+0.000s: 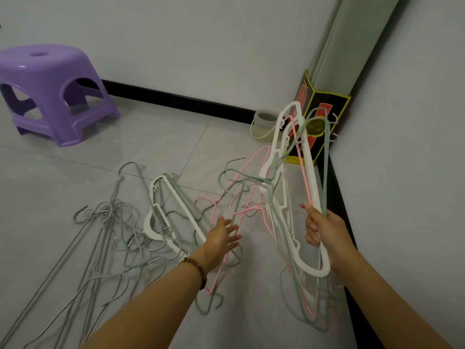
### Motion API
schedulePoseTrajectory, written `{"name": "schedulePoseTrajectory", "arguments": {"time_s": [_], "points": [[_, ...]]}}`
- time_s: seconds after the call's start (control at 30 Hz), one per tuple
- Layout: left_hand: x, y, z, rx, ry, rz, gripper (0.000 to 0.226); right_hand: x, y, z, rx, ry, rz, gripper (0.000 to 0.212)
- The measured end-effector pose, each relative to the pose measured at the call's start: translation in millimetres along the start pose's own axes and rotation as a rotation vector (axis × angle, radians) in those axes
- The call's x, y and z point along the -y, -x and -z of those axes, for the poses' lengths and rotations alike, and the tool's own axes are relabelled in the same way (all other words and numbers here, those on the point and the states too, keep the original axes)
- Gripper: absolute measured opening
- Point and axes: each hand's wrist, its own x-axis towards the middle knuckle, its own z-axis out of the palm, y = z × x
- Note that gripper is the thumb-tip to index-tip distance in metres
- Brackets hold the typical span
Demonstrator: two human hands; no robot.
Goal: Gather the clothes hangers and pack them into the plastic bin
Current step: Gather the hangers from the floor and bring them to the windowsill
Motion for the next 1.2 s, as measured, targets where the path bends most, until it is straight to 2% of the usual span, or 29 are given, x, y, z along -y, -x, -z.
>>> {"name": "schedulePoseTrajectory", "arguments": {"time_s": [0.2,0.37,0.6,0.7,0.8,0.87,0.97,1.1,1.2], "points": [[-10,-24,-5,0.040,0.200,0.002,0.067,-2,-10,20,0.049,-0.093,-0.090,0.021],[-12,-45,-18,0.071,0.180,0.012,0.082,-7,-13,30,0.089,-0.103,-0.131,0.023],[-12,-56,-19,0.118,0.416,0.165,0.097,-15,-19,39,0.099,-0.104,-0.174,0.022],[-14,-50,-24,0.119,0.425,0.144,0.091,-17,-23,43,0.047,-0.013,-0.158,0.019],[-17,-44,-26,0.121,0.328,0.115,0.079,-23,-26,50,-0.050,0.150,-0.123,0.015],[-20,-39,-22,0.149,0.245,0.085,0.080,-31,-24,54,-0.078,0.215,-0.123,0.013],[-27,-34,-18,0.162,0.157,0.088,0.088,-40,-19,56,-0.081,0.191,-0.124,0.010],[-32,-27,-18,0.131,0.204,0.096,0.075,-25,-14,49,-0.065,0.167,-0.063,0.009],[-40,-22,-19,0.120,0.208,0.034,0.066,-5,-9,37,-0.034,0.134,-0.005,0.010]]}}
